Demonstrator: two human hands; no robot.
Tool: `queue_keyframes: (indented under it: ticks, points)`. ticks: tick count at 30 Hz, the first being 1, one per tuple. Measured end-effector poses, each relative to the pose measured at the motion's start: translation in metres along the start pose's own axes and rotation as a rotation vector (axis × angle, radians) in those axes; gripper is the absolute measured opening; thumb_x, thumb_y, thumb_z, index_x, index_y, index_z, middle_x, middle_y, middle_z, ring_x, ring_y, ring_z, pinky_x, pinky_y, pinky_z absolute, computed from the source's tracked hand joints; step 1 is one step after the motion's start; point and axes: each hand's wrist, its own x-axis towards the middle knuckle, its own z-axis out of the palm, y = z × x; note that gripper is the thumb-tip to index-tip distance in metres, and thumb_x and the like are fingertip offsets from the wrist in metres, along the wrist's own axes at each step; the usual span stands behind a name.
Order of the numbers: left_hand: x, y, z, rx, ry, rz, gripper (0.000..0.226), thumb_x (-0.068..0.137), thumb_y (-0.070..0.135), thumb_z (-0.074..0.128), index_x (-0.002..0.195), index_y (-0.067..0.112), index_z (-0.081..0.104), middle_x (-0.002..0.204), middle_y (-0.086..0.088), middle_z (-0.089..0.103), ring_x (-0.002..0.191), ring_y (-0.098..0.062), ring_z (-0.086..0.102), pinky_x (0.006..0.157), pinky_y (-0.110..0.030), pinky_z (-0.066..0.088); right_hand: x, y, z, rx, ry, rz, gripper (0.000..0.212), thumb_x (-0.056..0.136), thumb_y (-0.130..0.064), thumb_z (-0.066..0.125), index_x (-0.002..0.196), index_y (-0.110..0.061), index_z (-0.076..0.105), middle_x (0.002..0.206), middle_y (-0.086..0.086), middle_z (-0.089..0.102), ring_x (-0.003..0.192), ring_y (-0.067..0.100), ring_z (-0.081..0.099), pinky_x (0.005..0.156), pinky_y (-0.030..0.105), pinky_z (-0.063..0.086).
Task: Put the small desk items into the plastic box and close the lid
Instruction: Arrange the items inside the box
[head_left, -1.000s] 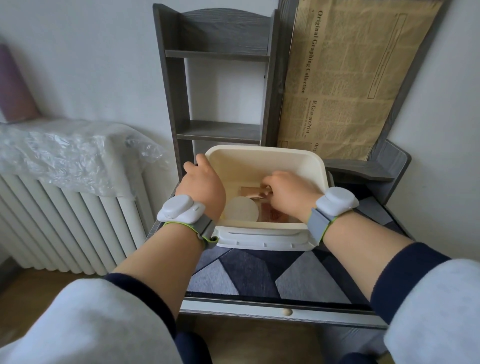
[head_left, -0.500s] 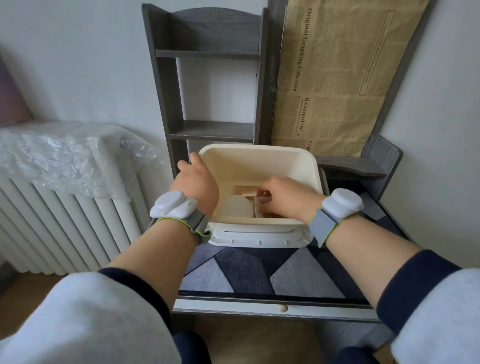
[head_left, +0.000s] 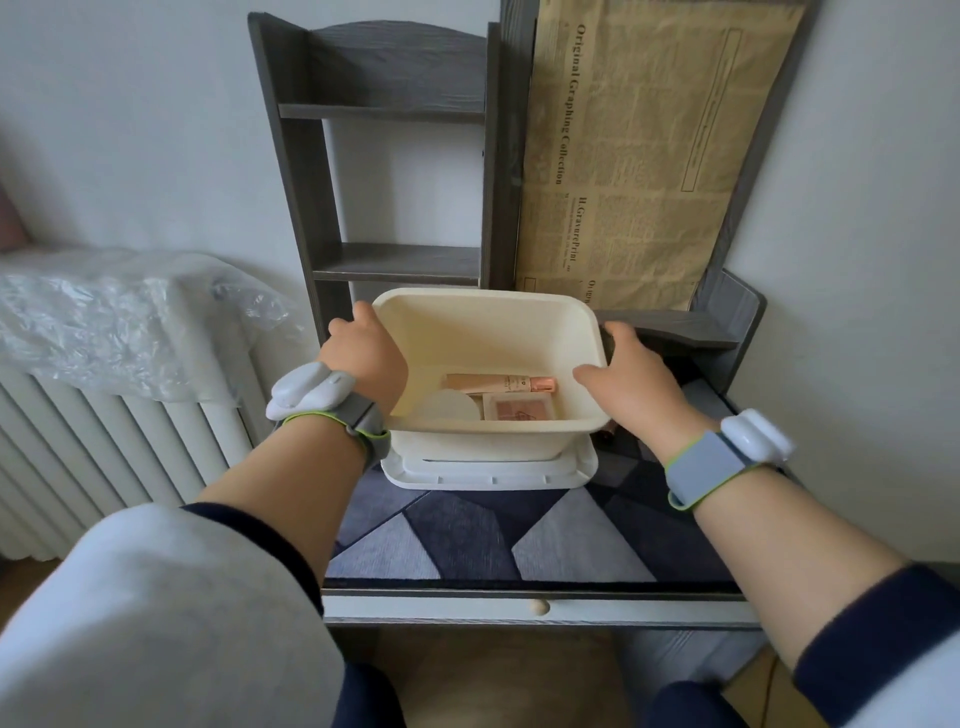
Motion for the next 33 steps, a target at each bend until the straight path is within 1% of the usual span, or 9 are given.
queue_keyframes:
  ticks: [5, 7, 9, 13, 17, 20, 24, 28, 33]
  points:
    - [0.025, 0.002, 0.009, 0.090, -0.047, -0.098, 0.035, 0.087, 0.010, 0.052, 0.122, 0.006, 0.049, 0.119, -0.019, 0.058, 0.108, -0.039, 0.059, 0.085, -0.042, 0.046, 0.015, -0.004, -0.005, 0.072, -0.033, -0.013, 0.076, 0.079, -0.020, 0.067, 0.148, -0.021, 0.034, 0.117, 0.002, 0.056, 0.060, -0.002, 0.044, 0.039, 0.016, 0.035]
    - [0.032, 0.001, 0.013, 0.131, -0.081, -0.097, 0.036, 0.083, 0.012, 0.056, 0.119, 0.007, 0.053, 0.114, -0.017, 0.062, 0.105, -0.036, 0.062, 0.079, -0.039, 0.046, 0.018, -0.006, -0.006, 0.090, -0.057, 0.011, 0.077, 0.077, -0.018, 0.068, 0.147, -0.020, 0.036, 0.121, 0.003, 0.057, 0.061, 0.003, 0.049, 0.038, 0.019, 0.040]
    - [0.036, 0.001, 0.014, 0.150, -0.107, -0.110, 0.037, 0.081, 0.011, 0.058, 0.118, 0.008, 0.057, 0.111, -0.016, 0.064, 0.104, -0.034, 0.062, 0.075, -0.036, 0.044, 0.019, -0.006, -0.005, 0.144, -0.098, 0.051, 0.077, 0.077, -0.016, 0.067, 0.147, -0.020, 0.036, 0.107, 0.001, 0.055, 0.063, 0.017, 0.062, 0.037, 0.024, 0.048]
    - [0.039, 0.006, 0.010, 0.135, -0.181, -0.125, 0.036, 0.085, 0.012, 0.056, 0.121, 0.008, 0.056, 0.119, -0.015, 0.061, 0.112, -0.032, 0.059, 0.090, -0.039, 0.047, 0.021, -0.003, 0.001, 0.240, -0.124, 0.126, 0.075, 0.081, -0.018, 0.064, 0.149, -0.021, 0.032, 0.100, -0.002, 0.048, 0.063, 0.024, 0.068, 0.038, 0.024, 0.050]
    - [0.033, 0.010, 0.000, 0.148, -0.158, -0.123, 0.043, 0.090, 0.018, 0.052, 0.131, 0.006, 0.047, 0.130, -0.017, 0.049, 0.118, -0.035, 0.053, 0.099, -0.042, 0.045, 0.023, -0.001, 0.007, 0.328, -0.150, 0.160, 0.074, 0.085, -0.028, 0.063, 0.151, -0.022, 0.030, 0.120, 0.003, 0.051, 0.073, 0.023, 0.067, 0.044, 0.030, 0.056]
    - [0.015, 0.025, -0.011, 0.201, -0.015, 0.035, 0.041, 0.092, 0.015, 0.047, 0.132, 0.008, 0.045, 0.134, -0.018, 0.045, 0.124, -0.036, 0.044, 0.102, -0.042, 0.038, 0.025, 0.004, 0.007, 0.459, -0.172, 0.185, 0.076, 0.084, -0.042, 0.064, 0.150, -0.022, 0.031, 0.135, 0.003, 0.048, 0.090, 0.025, 0.066, 0.052, 0.037, 0.061]
    - [-0.016, 0.061, -0.012, -0.025, -0.044, 0.374, 0.036, 0.094, 0.024, 0.046, 0.128, 0.016, 0.054, 0.130, -0.011, 0.055, 0.119, -0.032, 0.051, 0.097, -0.038, 0.042, 0.029, 0.023, 0.002, 0.487, -0.044, 0.185, 0.061, 0.090, -0.056, 0.047, 0.134, -0.015, 0.050, 0.119, 0.006, 0.060, 0.095, 0.029, 0.068, 0.070, 0.047, 0.062]
    - [-0.051, 0.092, 0.009, -0.156, -0.169, 0.549, 0.029, 0.094, 0.029, 0.046, 0.115, 0.019, 0.063, 0.110, -0.004, 0.066, 0.098, -0.026, 0.061, 0.088, -0.034, 0.051, 0.021, 0.060, 0.004, 0.307, -0.003, 0.186, 0.035, 0.098, -0.032, 0.049, 0.126, -0.012, 0.056, 0.086, 0.011, 0.067, 0.061, 0.028, 0.070, 0.060, 0.043, 0.062]
    - [-0.065, 0.101, 0.028, -0.086, -0.159, 0.549, 0.031, 0.096, 0.029, 0.041, 0.106, 0.014, 0.065, 0.098, -0.007, 0.068, 0.085, -0.027, 0.063, 0.082, -0.037, 0.055, 0.007, 0.089, 0.018, -0.011, -0.068, 0.045, 0.037, 0.092, -0.010, 0.047, 0.122, -0.023, 0.065, 0.109, 0.012, 0.071, 0.103, 0.035, 0.065, 0.076, 0.032, 0.050]
